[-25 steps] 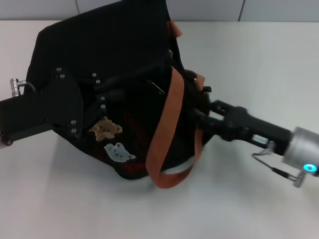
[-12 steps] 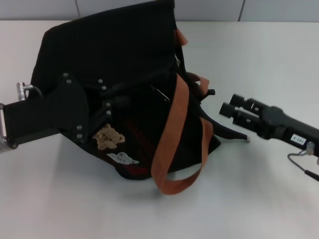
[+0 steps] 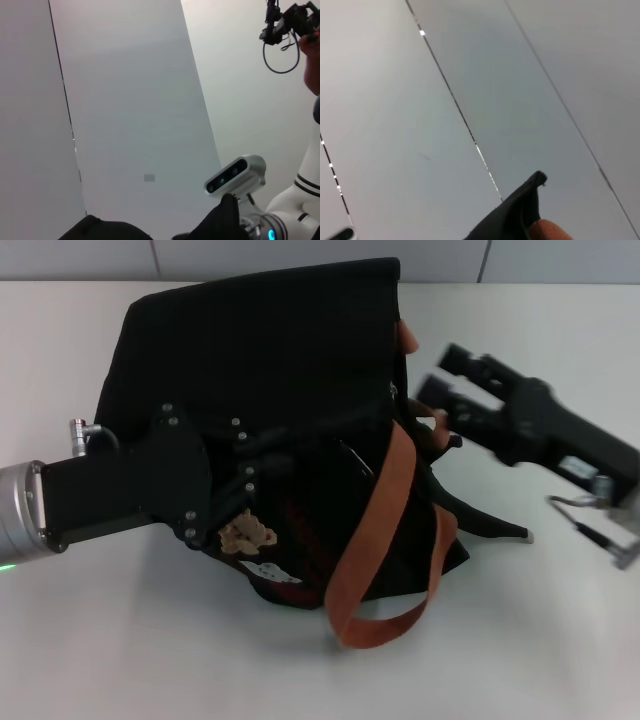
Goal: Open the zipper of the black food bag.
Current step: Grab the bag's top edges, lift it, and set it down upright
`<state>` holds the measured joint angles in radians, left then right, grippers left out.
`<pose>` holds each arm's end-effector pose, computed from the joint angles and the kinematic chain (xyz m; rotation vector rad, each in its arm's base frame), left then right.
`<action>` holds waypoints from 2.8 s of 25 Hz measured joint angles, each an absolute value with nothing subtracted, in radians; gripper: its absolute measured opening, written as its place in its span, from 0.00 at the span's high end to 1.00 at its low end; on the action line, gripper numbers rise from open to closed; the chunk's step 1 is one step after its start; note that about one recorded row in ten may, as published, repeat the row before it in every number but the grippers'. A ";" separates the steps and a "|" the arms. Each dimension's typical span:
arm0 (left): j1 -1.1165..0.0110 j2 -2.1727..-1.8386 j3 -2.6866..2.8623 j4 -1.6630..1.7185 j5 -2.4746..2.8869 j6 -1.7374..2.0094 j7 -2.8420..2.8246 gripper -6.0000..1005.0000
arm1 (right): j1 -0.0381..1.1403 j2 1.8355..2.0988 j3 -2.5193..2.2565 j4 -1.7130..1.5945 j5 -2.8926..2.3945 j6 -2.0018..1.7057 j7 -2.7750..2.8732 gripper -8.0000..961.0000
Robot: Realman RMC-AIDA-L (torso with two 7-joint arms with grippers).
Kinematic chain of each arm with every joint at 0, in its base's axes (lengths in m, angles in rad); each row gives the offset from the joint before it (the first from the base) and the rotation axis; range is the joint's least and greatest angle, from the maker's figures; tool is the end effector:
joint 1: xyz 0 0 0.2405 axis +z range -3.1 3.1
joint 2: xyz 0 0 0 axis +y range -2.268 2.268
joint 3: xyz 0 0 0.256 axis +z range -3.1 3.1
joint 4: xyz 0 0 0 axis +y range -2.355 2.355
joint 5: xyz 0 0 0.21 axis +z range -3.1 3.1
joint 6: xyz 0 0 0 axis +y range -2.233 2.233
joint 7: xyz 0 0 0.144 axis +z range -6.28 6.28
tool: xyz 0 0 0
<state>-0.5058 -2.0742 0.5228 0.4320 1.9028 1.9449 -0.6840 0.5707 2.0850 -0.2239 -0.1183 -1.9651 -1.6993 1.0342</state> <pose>-0.2430 0.2751 0.0037 -2.5822 0.1829 -1.2026 0.2411 0.2991 -0.0347 -2.3648 0.7069 1.4196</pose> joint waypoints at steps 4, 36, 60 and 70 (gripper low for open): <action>-0.510 -2.077 0.524 0.429 1.902 1.943 -0.684 0.90 | 0.640 2.089 -0.235 0.021 -1.973 -1.524 0.866 0.20; -0.531 -2.077 0.523 0.407 1.888 1.917 -0.650 0.90 | 0.597 2.079 -0.291 -0.236 -1.974 -1.731 1.375 0.29; -0.539 -2.077 0.526 0.386 1.895 1.901 -0.605 0.90 | 0.662 2.079 -0.367 -0.273 -1.971 -1.717 1.497 0.67; -0.540 -2.078 0.549 0.379 1.889 1.891 -0.605 0.90 | 0.674 2.084 -0.402 -0.265 -1.966 -1.686 1.496 0.71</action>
<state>-0.5400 -2.0785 0.5494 0.3793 1.8892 1.8913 -0.6053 0.6738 2.0840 -0.4025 -0.2651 -1.9664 -1.6859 1.4961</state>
